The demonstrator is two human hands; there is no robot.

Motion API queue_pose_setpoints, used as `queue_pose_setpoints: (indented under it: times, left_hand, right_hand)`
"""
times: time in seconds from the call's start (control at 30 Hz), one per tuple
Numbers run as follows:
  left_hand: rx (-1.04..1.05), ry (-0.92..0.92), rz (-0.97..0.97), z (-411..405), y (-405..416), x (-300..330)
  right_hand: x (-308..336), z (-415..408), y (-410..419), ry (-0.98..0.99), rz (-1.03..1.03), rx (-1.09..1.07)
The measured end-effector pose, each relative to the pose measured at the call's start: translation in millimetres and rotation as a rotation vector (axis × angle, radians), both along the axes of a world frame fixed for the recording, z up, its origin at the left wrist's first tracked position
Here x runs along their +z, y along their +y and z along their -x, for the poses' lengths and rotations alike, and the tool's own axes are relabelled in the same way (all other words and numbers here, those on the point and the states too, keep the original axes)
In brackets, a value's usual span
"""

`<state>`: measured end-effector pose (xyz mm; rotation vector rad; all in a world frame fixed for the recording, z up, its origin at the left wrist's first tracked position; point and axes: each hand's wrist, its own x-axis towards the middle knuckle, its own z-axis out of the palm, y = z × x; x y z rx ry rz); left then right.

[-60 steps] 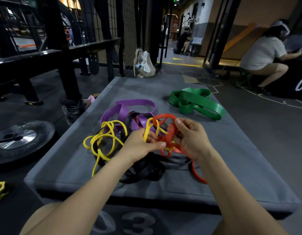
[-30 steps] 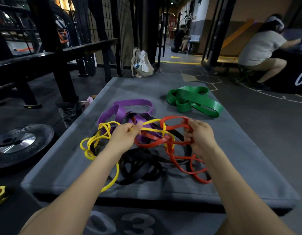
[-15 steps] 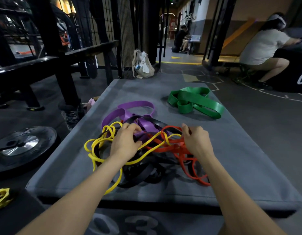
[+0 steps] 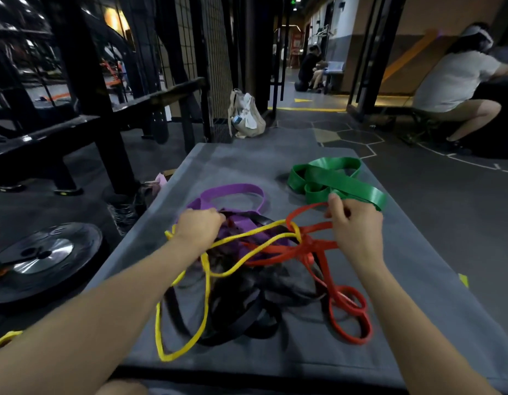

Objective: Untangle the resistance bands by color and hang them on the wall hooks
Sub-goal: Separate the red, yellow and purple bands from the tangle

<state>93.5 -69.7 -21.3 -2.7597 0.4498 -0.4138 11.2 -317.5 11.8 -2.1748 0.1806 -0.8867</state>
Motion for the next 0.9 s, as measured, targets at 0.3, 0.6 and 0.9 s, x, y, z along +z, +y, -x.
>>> queue_pose_setpoints:
  times: [0.3, 0.6, 0.9]
  left_hand:
    - [-0.035, 0.691, 0.910, -7.0, -0.6, 15.3]
    - [-0.161, 0.238, -0.171, -14.3, -20.8, 1.4]
    - [0.028, -0.147, 0.061, -41.0, -2.5, 68.2]
  right_hand:
    - [6.8, 0.2, -9.2, 0.067, -0.037, 0.055]
    - [1.8, 7.6, -17.8, 0.115, 0.077, 0.063]
    - [25.8, -6.7, -29.7, 0.158, 0.412, -0.162]
